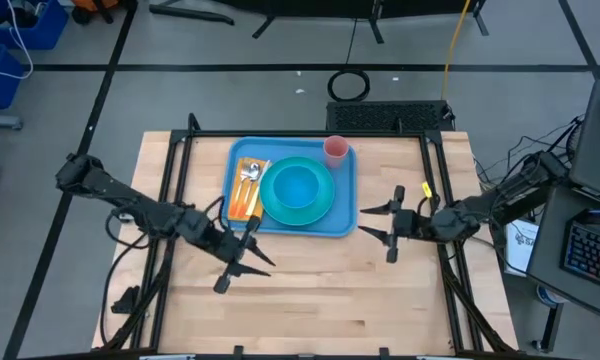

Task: Set up tray
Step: Return to Home Position

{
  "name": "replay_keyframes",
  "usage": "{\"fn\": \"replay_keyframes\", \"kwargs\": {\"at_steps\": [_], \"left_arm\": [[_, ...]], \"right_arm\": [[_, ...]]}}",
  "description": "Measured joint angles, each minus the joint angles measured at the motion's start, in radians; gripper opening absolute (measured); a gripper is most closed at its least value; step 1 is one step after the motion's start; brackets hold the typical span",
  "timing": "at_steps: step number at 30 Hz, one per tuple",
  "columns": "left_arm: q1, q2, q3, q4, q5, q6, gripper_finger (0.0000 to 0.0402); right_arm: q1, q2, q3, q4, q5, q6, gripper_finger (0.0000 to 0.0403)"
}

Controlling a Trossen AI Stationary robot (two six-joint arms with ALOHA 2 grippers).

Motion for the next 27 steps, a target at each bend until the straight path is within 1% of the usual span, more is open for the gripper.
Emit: {"fn": "replay_keyframes", "kwargs": {"at_steps": [2, 4, 7, 10, 12, 16, 18, 20, 27], "left_arm": [[0.041, -0.002, -0.018, 0.0, 0.045, -0.008, 0.0111], [0.075, -0.033, -0.045, -0.01, 0.047, -0.035, 0.0111], [0.113, -0.114, -0.086, 0.045, 0.092, -0.043, 0.0111], [0.127, -0.232, -0.172, 0.051, 0.144, -0.027, 0.0111], [0.132, -0.328, -0.241, 0.058, 0.136, -0.018, 0.0111], [0.134, -0.483, -0.377, 0.066, 0.075, -0.054, 0.0111], [0.131, -0.531, -0.436, 0.08, 0.068, -0.056, 0.0111], [0.13, -0.578, -0.482, 0.104, 0.087, -0.057, 0.0111], [0.13, -0.697, -0.621, 0.117, 0.092, -0.062, 0.0111]], "right_arm": [[0.021, -0.018, -0.01, -0.001, 0.001, -0.002, 0.0171], [0.039, -0.049, -0.023, -0.001, 0.027, -0.001, 0.0171], [0.067, -0.124, -0.05, -0.002, 0.096, -0.003, 0.0171], [0.099, -0.219, -0.093, 0.003, 0.124, -0.007, 0.0171], [0.119, -0.283, -0.14, 0.009, 0.131, 0.001, 0.0171], [0.141, -0.381, -0.241, 0.053, 0.135, 0.002, 0.0171], [0.141, -0.419, -0.293, 0.101, 0.134, 0.002, 0.0171], [0.14, -0.447, -0.35, 0.155, 0.135, -0.012, 0.0171], [0.14, -0.495, -0.539, 0.297, 0.132, -0.027, 0.0171]]}}
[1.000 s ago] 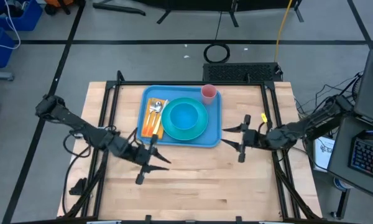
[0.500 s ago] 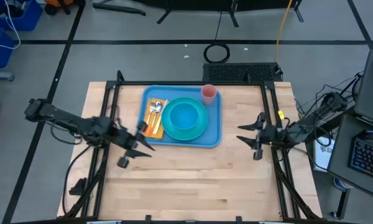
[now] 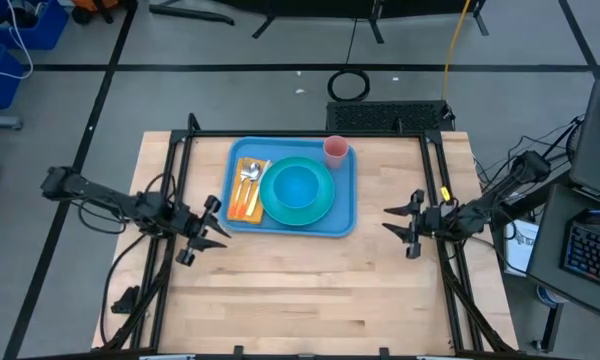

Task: Set up tray
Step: Return to Home Position

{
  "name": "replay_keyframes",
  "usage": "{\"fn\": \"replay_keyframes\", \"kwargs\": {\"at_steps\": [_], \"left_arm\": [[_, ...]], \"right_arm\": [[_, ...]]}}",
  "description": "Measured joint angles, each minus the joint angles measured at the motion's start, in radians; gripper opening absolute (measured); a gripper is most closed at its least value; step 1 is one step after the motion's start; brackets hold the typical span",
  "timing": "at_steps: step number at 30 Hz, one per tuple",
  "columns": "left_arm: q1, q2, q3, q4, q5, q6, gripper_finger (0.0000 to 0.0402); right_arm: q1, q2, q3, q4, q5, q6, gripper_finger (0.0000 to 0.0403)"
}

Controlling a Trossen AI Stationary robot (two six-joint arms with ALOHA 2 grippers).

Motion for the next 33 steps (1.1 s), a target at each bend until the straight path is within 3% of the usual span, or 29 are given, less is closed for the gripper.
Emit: {"fn": "replay_keyframes", "kwargs": {"at_steps": [5, 9, 14, 20, 33], "left_arm": [[-0.009, -0.045, -0.145, 0.164, 0.003, 0.007, 0.0111], [-0.001, -0.071, -0.137, 0.061, 0.0, -0.005, 0.0111], [0.001, -0.071, -0.148, 0.067, 0.05, 0.028, 0.0111], [0.002, -0.07, -0.148, 0.042, 0.016, -0.016, 0.0111], [0.002, -0.069, -0.148, -0.021, 0.016, -0.041, 0.0111]], "right_arm": [[0.0, -0.003, -0.087, 0.111, 0.0, -0.024, 0.0171], [0.0, 0.002, -0.087, 0.078, -0.004, -0.023, 0.0171], [0.0, 0.003, -0.088, 0.032, -0.001, -0.024, 0.0171], [0.0, 0.003, -0.09, -0.062, -0.002, -0.013, 0.0171], [0.0, 0.002, -0.091, 0.046, -0.002, -0.023, 0.0171]]}}
